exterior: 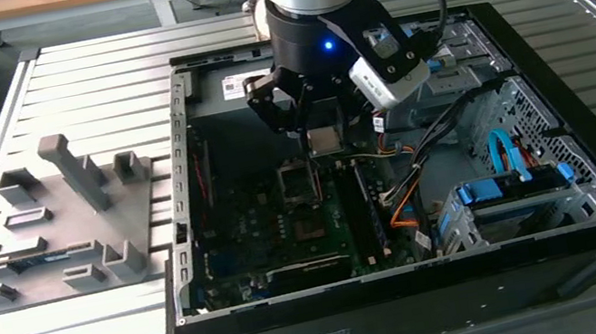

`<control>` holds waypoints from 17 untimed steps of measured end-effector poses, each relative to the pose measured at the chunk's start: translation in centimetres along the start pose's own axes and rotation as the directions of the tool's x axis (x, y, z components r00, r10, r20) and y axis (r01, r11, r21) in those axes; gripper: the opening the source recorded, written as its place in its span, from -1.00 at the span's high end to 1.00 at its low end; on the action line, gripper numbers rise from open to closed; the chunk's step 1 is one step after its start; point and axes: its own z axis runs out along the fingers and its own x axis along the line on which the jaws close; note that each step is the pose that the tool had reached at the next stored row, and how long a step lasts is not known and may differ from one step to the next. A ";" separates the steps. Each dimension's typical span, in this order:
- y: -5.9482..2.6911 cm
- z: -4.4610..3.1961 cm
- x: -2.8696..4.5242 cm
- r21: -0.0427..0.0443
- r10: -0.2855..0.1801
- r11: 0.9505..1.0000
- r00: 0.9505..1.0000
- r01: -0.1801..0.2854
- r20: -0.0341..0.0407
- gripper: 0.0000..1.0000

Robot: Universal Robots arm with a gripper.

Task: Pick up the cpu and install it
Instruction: 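Place the cpu into insertion slot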

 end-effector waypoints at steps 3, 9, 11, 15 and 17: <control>-0.01 0.07 -0.01 0.024 -0.001 1.000 1.000 0.001 0.000 0.06; -0.03 0.57 0.13 0.024 -0.001 1.000 1.000 0.001 0.000 0.06; -0.04 0.93 0.14 0.024 -0.001 1.000 1.000 0.001 0.000 0.06; -0.05 1.49 0.20 0.024 -0.002 1.000 1.000 0.002 0.000 0.06; -0.05 1.66 0.30 0.024 -0.002 1.000 1.000 0.002 0.000 0.06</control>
